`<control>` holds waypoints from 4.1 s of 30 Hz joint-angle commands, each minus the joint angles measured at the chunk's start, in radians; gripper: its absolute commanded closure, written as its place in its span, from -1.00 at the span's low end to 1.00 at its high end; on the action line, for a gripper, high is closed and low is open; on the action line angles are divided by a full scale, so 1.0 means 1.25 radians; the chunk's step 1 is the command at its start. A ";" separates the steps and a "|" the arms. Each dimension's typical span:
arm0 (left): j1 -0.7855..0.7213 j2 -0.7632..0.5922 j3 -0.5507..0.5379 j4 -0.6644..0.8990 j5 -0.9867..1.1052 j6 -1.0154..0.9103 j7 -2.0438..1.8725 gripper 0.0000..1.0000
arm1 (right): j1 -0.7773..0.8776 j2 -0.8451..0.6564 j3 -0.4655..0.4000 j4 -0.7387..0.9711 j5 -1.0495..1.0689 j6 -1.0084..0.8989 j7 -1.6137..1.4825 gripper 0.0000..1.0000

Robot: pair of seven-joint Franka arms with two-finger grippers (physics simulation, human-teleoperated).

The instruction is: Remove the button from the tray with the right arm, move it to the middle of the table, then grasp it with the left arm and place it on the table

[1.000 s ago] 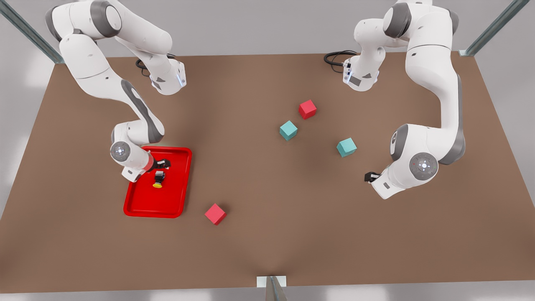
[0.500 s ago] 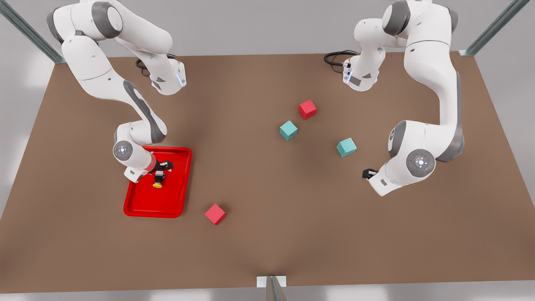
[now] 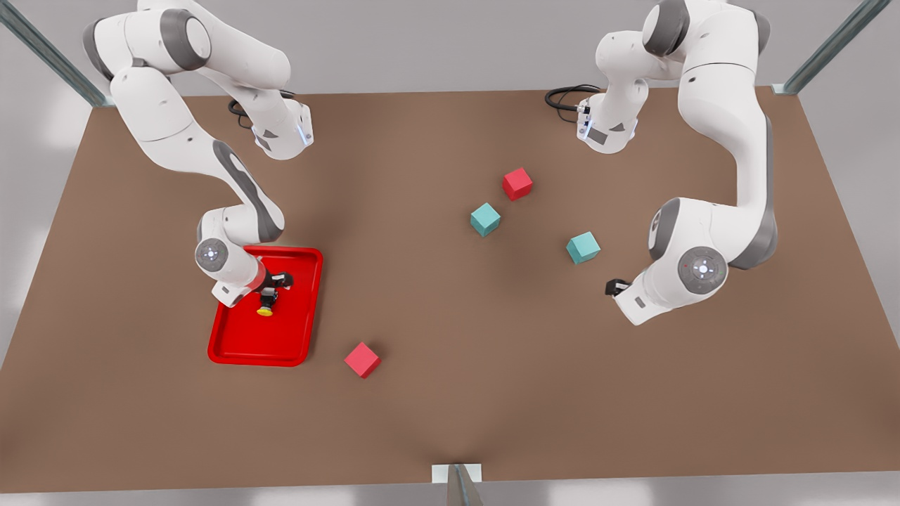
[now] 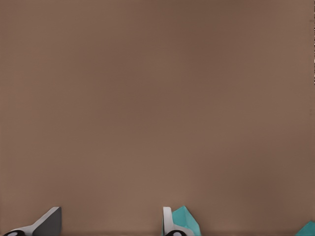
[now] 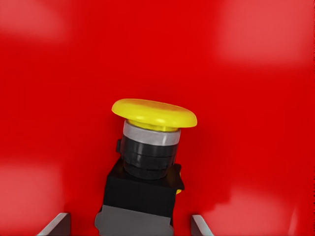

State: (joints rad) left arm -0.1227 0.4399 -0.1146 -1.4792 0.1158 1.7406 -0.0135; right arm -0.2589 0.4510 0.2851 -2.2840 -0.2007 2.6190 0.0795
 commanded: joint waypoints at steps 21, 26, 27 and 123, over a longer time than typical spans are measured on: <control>-0.003 0.000 -0.003 0.000 0.001 0.003 0.001 -1.00 | 0.071 -0.026 -0.062 -0.007 -0.006 0.014 0.021 0.18; -0.003 -0.001 -0.002 0.000 0.001 0.000 0.000 -1.00 | 0.067 -0.036 -0.062 -0.009 -0.006 0.013 0.020 0.23; -0.003 -0.002 -0.003 0.000 0.001 -0.001 -0.001 -1.00 | 0.066 -0.039 -0.062 -0.009 -0.006 0.013 0.020 0.23; -0.271 0.233 -0.059 -0.181 0.039 0.521 -0.464 -1.00 | 0.174 -0.139 -0.261 0.756 0.164 -0.948 -0.108 -1.00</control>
State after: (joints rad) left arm -0.4636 0.7305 -0.1889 -1.7067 0.1612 2.3751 -0.5802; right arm -0.0436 0.2785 -0.0413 -1.3378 0.0028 1.4429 -0.0090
